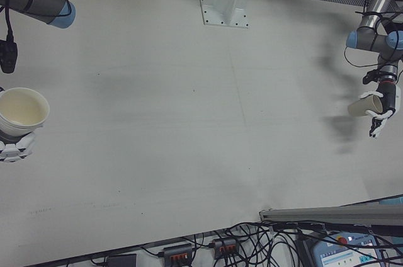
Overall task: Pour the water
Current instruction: 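Lift both cups, raising the right hand's cup above the left hand's cup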
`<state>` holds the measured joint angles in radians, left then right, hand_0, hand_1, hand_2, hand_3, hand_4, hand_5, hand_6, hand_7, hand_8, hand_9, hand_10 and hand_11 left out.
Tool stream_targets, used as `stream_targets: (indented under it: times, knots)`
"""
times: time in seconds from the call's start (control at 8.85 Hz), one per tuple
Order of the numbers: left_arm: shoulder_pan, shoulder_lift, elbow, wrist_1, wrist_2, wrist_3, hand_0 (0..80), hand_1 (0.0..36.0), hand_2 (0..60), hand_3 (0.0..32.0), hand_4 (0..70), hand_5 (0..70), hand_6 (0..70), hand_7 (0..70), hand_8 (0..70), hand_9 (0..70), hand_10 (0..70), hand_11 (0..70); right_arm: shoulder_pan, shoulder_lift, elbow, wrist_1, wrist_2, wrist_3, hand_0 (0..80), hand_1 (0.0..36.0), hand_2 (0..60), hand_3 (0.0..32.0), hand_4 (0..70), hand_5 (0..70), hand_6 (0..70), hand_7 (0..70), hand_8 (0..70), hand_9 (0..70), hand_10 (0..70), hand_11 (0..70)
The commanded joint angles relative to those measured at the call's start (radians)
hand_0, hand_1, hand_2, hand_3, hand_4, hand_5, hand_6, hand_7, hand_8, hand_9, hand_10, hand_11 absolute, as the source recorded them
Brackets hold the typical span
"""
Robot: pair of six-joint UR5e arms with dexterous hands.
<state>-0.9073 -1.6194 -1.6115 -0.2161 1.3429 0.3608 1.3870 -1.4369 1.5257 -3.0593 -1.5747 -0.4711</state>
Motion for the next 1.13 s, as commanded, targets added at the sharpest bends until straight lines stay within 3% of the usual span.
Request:
stream_targets:
  times: [0.0,0.11,0.23,0.45,0.57,0.79,1.02]
  knots:
    - [0.002,-0.109,-0.016,0.128,0.039,-0.034,51.4,29.6,60.0,0.0,70.0,68.5,16.6,17.8,7.4,11.0,4.9,8.5,0.032,0.169,0.123,-0.232,0.02,-0.003,65.7,33.2,50.9,0.0,19.6,70.0,49.8,70.0,54.0,70.0,33.7,50.2]
    - [0.002,-0.16,-0.013,0.173,0.085,-0.036,51.4,29.8,60.0,0.0,70.0,69.1,17.2,18.1,7.6,11.2,5.0,8.6,-0.021,0.234,0.122,-0.272,0.051,-0.007,66.2,32.3,50.3,0.0,22.1,70.0,55.2,70.0,58.8,70.0,35.3,52.1]
    - [0.002,-0.195,-0.015,0.205,0.099,-0.033,51.2,30.7,60.0,0.0,70.0,70.0,18.1,18.7,7.9,11.4,5.2,8.8,-0.061,0.306,0.128,-0.333,0.085,-0.033,77.7,35.4,53.0,0.0,25.3,70.0,59.5,70.0,62.3,70.0,37.4,55.0]
    - [0.059,-0.224,-0.022,0.25,0.098,-0.017,50.8,30.2,60.0,0.0,70.0,69.4,18.5,18.9,8.3,11.9,5.4,9.1,-0.138,0.442,0.158,-0.471,0.09,-0.166,80.0,36.0,58.3,0.0,28.4,70.0,62.4,70.0,63.2,70.0,37.4,55.3]
    - [0.083,-0.249,-0.043,0.283,0.096,0.028,50.5,28.7,60.0,0.0,70.0,68.5,18.6,19.4,8.4,12.2,5.5,9.1,-0.179,0.49,0.178,-0.521,0.091,-0.207,80.0,36.0,57.4,0.0,28.4,70.0,62.1,70.0,61.8,70.0,35.9,53.6]
    - [0.12,-0.321,-0.169,0.409,0.098,0.234,51.6,29.3,60.0,0.0,70.0,68.1,17.0,18.5,7.7,11.5,5.4,9.2,-0.25,0.579,0.221,-0.616,0.094,-0.285,80.0,36.0,56.9,0.0,28.7,70.0,62.3,70.0,60.9,70.0,34.6,52.1]
    - [0.18,-0.428,-0.16,0.529,0.098,0.271,52.2,29.8,60.0,0.0,70.0,69.0,17.1,18.3,8.0,11.8,5.6,9.6,-0.352,0.705,0.266,-0.749,0.129,-0.449,80.0,36.0,57.7,0.0,29.7,70.0,63.4,70.0,60.7,70.0,33.8,51.3]
